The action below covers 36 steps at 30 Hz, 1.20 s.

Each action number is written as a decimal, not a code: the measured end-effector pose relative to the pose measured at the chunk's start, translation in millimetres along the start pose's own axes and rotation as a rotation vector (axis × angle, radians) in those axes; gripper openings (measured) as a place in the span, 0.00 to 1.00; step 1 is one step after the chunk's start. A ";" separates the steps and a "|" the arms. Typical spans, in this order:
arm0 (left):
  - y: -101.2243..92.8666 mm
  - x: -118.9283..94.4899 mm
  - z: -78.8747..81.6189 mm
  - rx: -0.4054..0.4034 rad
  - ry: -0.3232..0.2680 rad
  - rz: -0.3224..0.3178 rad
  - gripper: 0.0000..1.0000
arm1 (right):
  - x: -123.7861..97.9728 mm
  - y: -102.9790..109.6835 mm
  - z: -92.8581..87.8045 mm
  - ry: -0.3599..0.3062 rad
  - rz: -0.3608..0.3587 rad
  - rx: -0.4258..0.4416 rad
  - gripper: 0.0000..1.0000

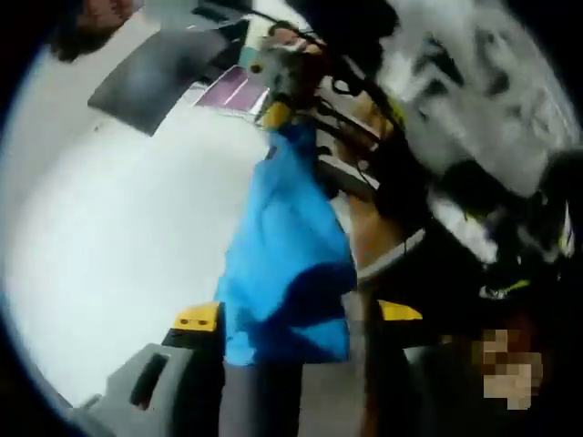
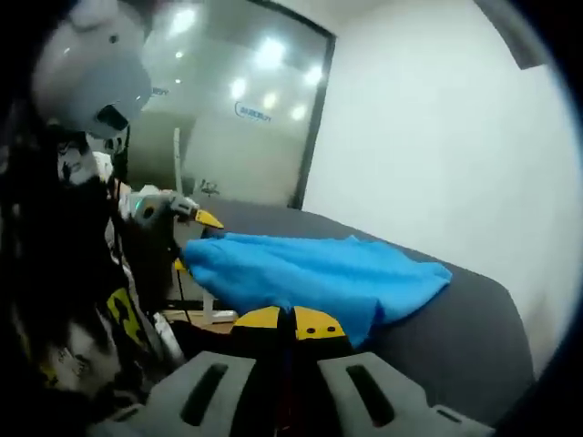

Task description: Spread out the cloth and fold it

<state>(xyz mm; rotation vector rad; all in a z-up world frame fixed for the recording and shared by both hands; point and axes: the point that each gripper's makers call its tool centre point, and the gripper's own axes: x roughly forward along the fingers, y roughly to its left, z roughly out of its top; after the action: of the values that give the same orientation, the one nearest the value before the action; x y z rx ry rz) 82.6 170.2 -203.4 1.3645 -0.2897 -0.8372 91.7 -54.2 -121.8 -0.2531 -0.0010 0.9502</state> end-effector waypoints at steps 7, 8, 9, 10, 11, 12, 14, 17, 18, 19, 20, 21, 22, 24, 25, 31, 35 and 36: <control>-7.8 21.6 -13.5 0.293 0.013 0.020 0.59 | 2.0 0.3 0.7 -0.014 0.012 0.009 0.01; -5.7 22.8 -14.6 0.316 0.019 0.025 0.52 | 2.1 0.3 1.0 -0.015 0.012 0.009 0.01; 4.8 21.9 -10.8 0.304 0.006 0.072 0.45 | 2.0 0.0 1.1 -0.014 0.012 0.008 0.01; 16.5 19.3 -6.1 0.215 -0.017 0.111 0.30 | 1.7 -0.9 0.8 -0.012 0.009 0.005 0.01; 27.1 15.5 -2.4 0.129 -0.024 0.127 0.20 | 1.0 -2.5 0.2 -0.007 0.004 0.002 0.01; 23.3 14.2 7.8 0.073 -0.065 0.053 0.16 | -0.2 -4.1 0.2 -0.005 -0.001 0.000 0.01; 35.6 1.7 11.7 -0.024 -0.067 0.053 0.03 | -3.4 -7.5 2.7 -0.012 -0.009 0.004 0.01; 52.3 -6.9 12.4 -0.059 -0.047 0.055 0.02 | -5.9 -11.8 8.9 -0.036 -0.017 0.026 0.01; 56.9 -3.7 15.3 -0.103 -0.052 0.052 0.02 | -6.4 -12.8 10.5 -0.041 -0.019 0.026 0.01; 56.5 1.0 17.5 -0.165 -0.051 0.020 0.02 | -7.2 -14.1 12.7 -0.044 -0.024 0.018 0.01; 57.9 3.1 19.0 -0.203 -0.051 -0.003 0.02 | -8.3 -15.4 13.7 -0.043 -0.028 0.008 0.01; 61.6 4.3 17.8 -0.229 -0.051 -0.004 0.02 | -9.6 -15.9 14.6 -0.043 -0.031 0.003 0.01; 63.6 3.7 15.1 -0.312 -0.052 -0.019 0.02 | -11.1 -16.0 14.7 -0.042 -0.031 -0.001 0.01; 73.0 5.1 15.9 -0.457 -0.078 -0.030 0.02 | -14.1 -14.4 11.0 -0.027 -0.029 -0.013 0.01; 80.4 5.4 17.1 -0.498 -0.097 -0.031 0.02 | -15.7 -13.1 6.8 -0.009 -0.029 -0.027 0.01; 88.7 9.1 18.8 -0.665 -0.107 -0.091 0.02 | -18.5 15.5 -14.4 0.065 0.037 -0.144 0.01; 91.7 15.1 22.2 -0.711 -0.095 -0.090 0.02 | -19.8 14.5 -23.4 0.075 -0.013 -0.245 0.13; 93.0 15.1 22.5 -0.725 -0.096 -0.089 0.02 | -20.8 13.8 -25.4 0.062 -0.031 -0.260 0.23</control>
<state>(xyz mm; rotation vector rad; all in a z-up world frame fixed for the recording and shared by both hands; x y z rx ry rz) 111.8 141.3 -115.7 0.6636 0.0127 -0.9601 71.3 -68.8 -147.1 -0.5212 -0.0722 0.9103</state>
